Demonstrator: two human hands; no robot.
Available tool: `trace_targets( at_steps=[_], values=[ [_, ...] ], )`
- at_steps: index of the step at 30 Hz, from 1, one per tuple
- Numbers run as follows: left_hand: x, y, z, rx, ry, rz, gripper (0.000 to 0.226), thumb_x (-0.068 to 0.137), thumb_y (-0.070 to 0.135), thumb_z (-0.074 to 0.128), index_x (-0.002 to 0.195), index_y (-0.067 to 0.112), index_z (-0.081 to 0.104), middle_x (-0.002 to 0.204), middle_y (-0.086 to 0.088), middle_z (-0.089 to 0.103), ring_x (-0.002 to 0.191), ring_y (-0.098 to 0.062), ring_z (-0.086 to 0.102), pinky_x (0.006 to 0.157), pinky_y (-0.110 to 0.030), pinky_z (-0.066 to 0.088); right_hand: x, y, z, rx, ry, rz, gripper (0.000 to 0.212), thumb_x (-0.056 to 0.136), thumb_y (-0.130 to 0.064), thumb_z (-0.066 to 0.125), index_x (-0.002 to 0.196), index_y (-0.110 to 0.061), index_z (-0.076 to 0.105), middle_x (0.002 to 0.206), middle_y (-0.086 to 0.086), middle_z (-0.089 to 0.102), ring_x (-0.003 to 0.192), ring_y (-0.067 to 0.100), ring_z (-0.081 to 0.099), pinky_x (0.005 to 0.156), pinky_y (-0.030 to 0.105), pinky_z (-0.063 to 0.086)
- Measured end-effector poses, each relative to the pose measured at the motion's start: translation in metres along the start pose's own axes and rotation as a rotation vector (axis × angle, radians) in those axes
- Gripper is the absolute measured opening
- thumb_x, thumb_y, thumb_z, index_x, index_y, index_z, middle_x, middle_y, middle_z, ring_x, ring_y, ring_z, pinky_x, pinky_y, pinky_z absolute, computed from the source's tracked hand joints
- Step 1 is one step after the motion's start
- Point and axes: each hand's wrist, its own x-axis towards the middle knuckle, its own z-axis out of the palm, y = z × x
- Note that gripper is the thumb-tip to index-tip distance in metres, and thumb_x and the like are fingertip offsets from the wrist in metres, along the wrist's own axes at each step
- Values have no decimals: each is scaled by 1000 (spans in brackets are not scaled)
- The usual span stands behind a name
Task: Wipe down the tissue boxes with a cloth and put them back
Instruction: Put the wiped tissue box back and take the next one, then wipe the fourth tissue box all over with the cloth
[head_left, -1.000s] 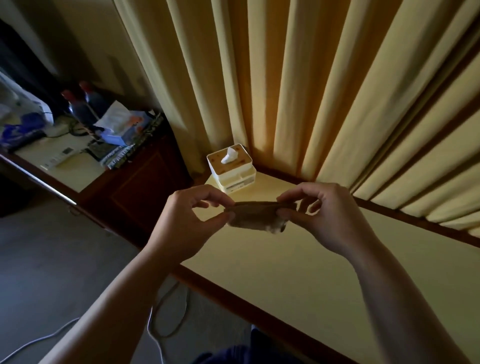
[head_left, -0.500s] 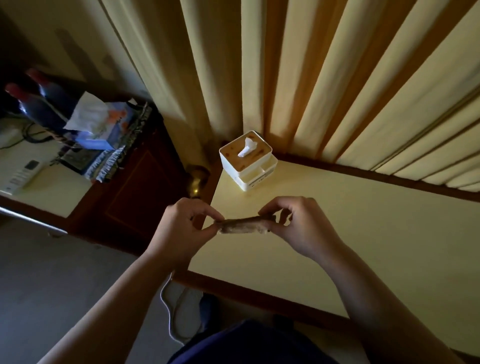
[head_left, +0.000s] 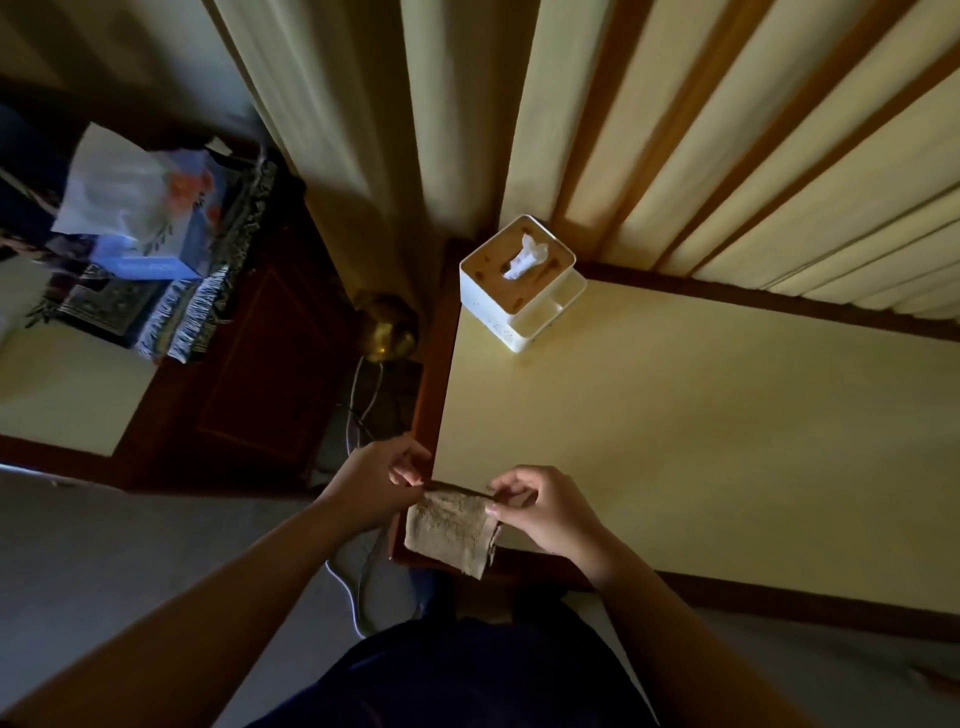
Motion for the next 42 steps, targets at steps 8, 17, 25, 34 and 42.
trace_targets(
  at_steps=[8, 17, 25, 34, 42],
  values=[
    [76, 1, -22, -35, 160, -193, 57, 86, 34, 82, 138, 23, 61, 120, 2, 70, 96, -13, 65, 89, -36, 58, 29, -1, -15, 150, 133, 101, 27, 95, -38, 77, 121, -37, 70, 105, -16, 74, 93, 4, 69, 78, 16, 49],
    [153, 79, -19, -55, 354, -152, 121, 67, 53, 93, 162, 20, 24, 160, -5, 38, 145, -27, 39, 115, -48, 43, 124, -24, -142, 189, 450, 43, 39, 92, -26, 78, 129, -24, 66, 117, -4, 72, 101, 13, 68, 84, 25, 47],
    [216, 108, -2, -202, 405, -190, 148, 52, 46, 102, 165, 19, 10, 167, -1, 28, 152, -22, 30, 122, -48, 35, 220, -22, -209, -77, 276, -78, 79, 87, -23, 81, 158, -16, 46, 153, 8, 57, 142, 26, 50, 114, 32, 37],
    [202, 130, 19, -92, 338, -88, 122, 55, 34, 101, 154, 29, 31, 147, 5, 50, 135, -17, 47, 103, -35, 45, 173, 37, -216, 52, 353, -143, 34, 80, -31, 89, 108, -28, 69, 99, -21, 67, 94, 3, 62, 78, 16, 44],
    [135, 125, 62, 65, 13, 11, 137, 49, 42, 103, 160, 33, 23, 159, 5, 41, 145, -17, 36, 117, -37, 33, 36, 124, -183, 70, 332, -151, 31, 74, -38, 94, 94, -28, 73, 93, -20, 73, 92, -1, 68, 83, 12, 49]
  ],
)
